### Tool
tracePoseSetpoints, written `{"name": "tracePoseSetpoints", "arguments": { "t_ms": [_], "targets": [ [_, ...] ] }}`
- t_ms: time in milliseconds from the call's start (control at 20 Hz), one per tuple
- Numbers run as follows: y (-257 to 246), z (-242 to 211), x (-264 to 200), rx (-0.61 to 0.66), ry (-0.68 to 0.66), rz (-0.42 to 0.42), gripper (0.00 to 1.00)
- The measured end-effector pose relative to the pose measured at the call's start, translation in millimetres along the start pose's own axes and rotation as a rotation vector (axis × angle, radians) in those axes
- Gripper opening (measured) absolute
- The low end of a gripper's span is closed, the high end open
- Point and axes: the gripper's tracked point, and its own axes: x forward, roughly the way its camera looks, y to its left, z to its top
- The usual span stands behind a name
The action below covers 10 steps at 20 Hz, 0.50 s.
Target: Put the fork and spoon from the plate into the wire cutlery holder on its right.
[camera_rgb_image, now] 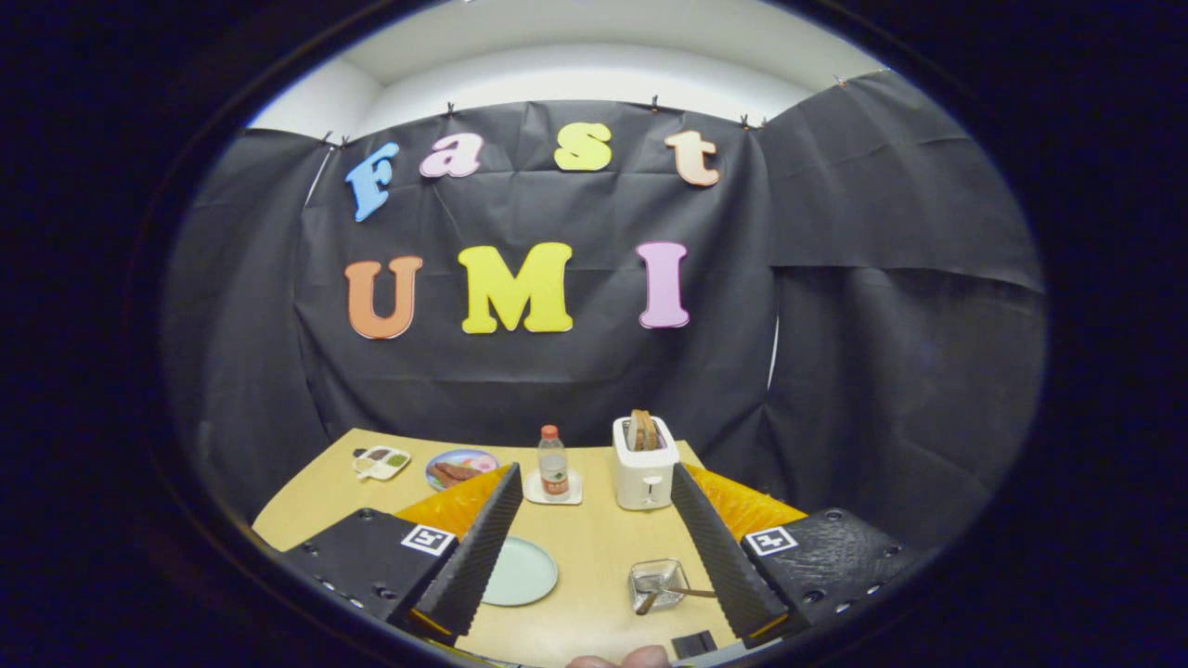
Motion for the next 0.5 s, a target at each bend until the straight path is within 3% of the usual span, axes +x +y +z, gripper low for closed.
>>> {"name": "tracePoseSetpoints", "arguments": {
  "t_ms": [500],
  "targets": [
    [-29.3,9.7,5.6,-0.01,-0.037,0.023,0.97]
  ]
}}
